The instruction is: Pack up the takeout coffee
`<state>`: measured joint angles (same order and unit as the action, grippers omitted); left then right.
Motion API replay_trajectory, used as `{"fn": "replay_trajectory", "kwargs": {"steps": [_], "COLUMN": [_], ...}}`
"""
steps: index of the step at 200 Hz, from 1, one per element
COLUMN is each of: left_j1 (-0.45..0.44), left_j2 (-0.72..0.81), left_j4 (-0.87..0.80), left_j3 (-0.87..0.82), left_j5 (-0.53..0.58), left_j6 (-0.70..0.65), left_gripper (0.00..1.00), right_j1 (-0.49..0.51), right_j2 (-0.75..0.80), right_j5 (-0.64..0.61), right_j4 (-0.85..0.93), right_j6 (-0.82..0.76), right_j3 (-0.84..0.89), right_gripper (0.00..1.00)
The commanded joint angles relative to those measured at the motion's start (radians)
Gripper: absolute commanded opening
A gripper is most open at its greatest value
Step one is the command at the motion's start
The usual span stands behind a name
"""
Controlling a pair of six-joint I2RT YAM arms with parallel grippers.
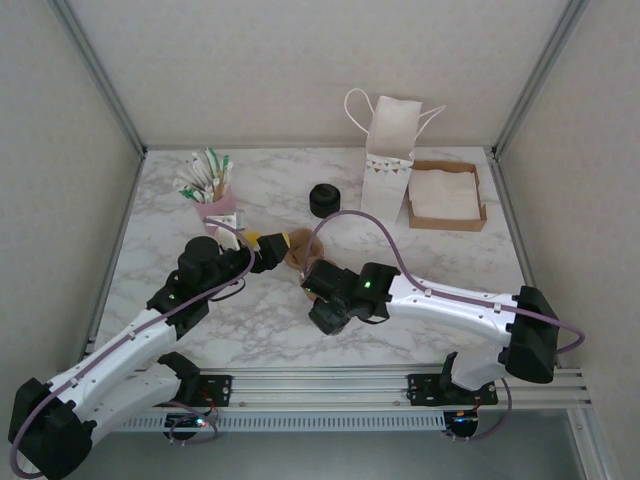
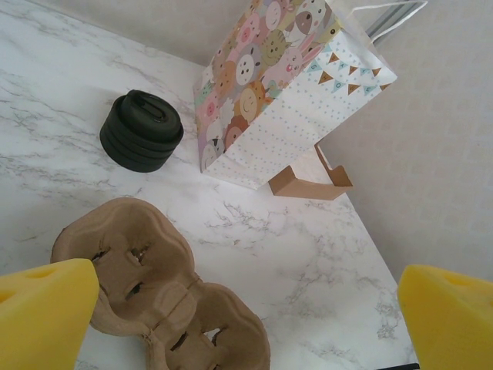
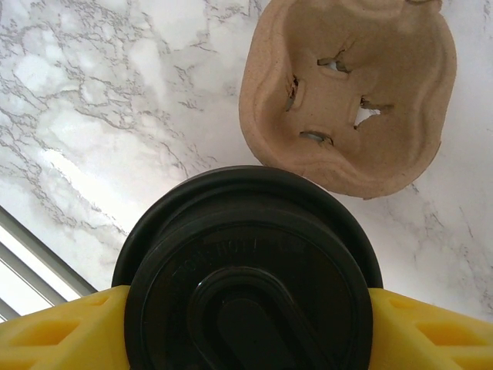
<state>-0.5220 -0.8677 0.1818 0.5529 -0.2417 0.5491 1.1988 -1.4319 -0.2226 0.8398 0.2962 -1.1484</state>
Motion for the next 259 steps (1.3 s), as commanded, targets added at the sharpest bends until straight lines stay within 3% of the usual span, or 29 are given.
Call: {"fn": "replay_trajectory", "kwargs": {"steps": [1, 259], "left_j1": [-0.007, -0.007], "left_j2": [0.011, -0.011], "left_j4": [0.005, 0.016], "left_j3": [-0.010, -0.013], "left_j5": [-0.003, -0.010], "left_j6": [-0.006, -0.005], "left_gripper": [1.00, 1.00], "right_j1": [0.012, -0.028], "right_j2": [0.028, -0.004], "right_j5": [-0.040, 0.046], "right_j4": [0.031, -0.041], "right_j6": [0.025, 0.063], "right_j3": [-0.015, 0.068], "right_gripper": [0.71, 0.72]}}
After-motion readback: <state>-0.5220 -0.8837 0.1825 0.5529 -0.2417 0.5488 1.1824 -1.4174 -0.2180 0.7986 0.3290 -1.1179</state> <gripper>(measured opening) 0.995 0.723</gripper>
